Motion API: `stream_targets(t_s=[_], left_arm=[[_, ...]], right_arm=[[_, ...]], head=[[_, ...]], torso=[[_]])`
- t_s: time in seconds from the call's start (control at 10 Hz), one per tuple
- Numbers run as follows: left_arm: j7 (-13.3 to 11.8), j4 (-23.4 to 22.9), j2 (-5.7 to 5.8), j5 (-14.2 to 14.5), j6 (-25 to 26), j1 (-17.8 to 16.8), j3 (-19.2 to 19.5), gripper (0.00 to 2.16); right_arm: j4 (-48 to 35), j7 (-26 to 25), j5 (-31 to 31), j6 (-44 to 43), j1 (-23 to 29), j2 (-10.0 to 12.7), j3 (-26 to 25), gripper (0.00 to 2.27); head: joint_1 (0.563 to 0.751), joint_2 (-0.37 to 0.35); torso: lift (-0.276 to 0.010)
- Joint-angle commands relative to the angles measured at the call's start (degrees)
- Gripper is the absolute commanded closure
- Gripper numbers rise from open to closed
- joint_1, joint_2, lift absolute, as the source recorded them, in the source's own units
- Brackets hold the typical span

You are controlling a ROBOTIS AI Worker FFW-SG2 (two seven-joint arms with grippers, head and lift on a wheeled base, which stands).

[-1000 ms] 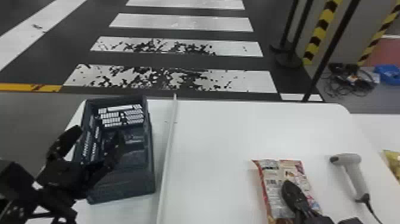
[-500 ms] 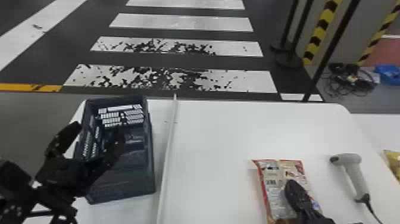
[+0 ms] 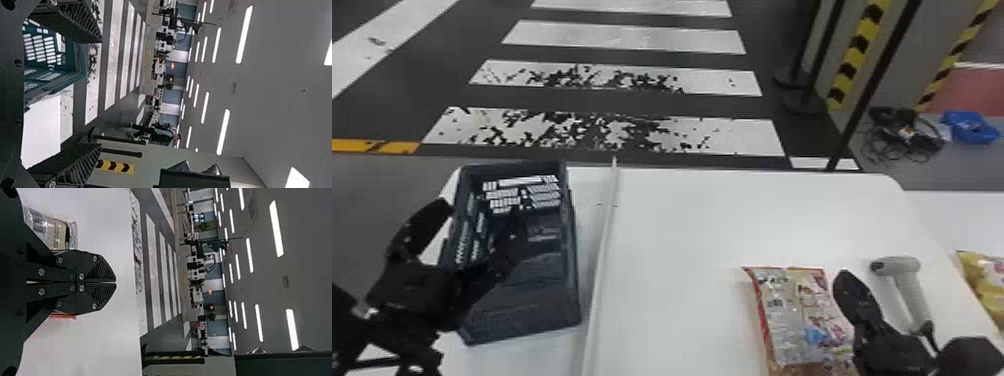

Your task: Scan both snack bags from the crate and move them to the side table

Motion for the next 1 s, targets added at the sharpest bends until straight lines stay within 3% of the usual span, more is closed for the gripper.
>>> stream_targets(t_s=[0.0, 0.1, 0.4, 0.6, 0.9], left_arm=[[-0.1, 0.1, 0.3, 0.0, 0.0, 0.4, 0.0, 0.05], [-0.3, 0.4, 0.38, 0.0, 0.0, 0.6, 0.0, 0.05], [-0.5, 2.4, 0.73, -0.1, -0.1, 0.5, 0.0, 0.05], [-0.5, 4.9, 1.09, 0.1, -0.1, -1.1, -0.4, 0.05], [-0.5, 7.2, 1.26, 0.9, -0.1, -3.4, -0.8, 0.05]], right_arm=[[-0.6, 1.0, -1.0, 12.4, -3.0, -3.2, -4.7, 0.56], [-0.9, 2.3, -2.1, 20.5, -4.5, -6.3, -7.2, 0.0], [-5.9, 3.0, -1.8, 42.1, -7.1, -13.6, -14.2, 0.01], [-1.4, 3.7, -1.4, 45.5, -10.1, -18.0, -14.6, 0.01], [5.9, 6.5, -1.2, 45.1, -14.8, -19.0, -11.9, 0.01]], head=[[0.695, -0.091], [0.695, -0.131], [0.695, -0.237], [0.695, -0.289], [0.695, -0.324]], torso=[[-0.095], [-0.095], [-0.095], [-0.095], [-0.095]])
